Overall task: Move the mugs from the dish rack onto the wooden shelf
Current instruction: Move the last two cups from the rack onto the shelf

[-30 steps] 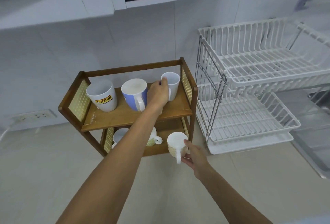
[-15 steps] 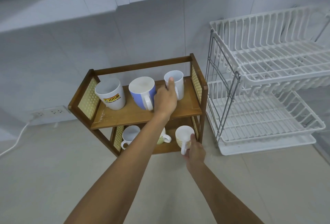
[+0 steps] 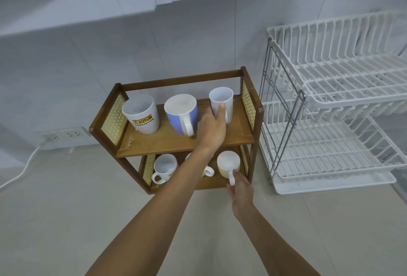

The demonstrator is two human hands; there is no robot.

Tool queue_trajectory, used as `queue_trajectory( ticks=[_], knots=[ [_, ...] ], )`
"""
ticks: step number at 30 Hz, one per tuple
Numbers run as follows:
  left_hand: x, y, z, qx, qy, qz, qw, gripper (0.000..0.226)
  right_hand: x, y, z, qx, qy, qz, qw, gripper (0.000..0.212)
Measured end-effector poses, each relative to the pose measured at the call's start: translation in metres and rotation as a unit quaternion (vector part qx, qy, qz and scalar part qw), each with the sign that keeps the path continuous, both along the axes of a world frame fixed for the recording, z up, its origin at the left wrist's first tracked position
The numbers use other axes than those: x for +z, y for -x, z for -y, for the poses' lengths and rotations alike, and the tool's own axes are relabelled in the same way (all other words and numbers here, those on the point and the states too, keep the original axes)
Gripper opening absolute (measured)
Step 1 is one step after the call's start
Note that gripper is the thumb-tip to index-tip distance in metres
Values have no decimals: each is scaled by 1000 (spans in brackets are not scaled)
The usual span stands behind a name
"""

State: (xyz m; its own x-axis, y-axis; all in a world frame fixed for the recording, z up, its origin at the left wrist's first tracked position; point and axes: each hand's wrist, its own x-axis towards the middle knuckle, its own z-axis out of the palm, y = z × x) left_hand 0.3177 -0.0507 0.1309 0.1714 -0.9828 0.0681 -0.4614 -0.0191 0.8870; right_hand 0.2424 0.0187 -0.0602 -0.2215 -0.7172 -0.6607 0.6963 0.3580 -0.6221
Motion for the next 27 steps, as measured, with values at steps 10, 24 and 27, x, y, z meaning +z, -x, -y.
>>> queue_trajectory(
  ticks=[10,24,27],
  knots=[
    [-1,-4,-9,-28,-7,-33,999,49,-1,6,7,74,29,-89,993,51],
    [-2,-57,-104,0,88,-175,981,26,107,0,-77,227,254,-413,845,49],
    [9,-85,-119,34,104,-161,981,22,150,-15,-69,249,316,-410,819,49]
  ],
)
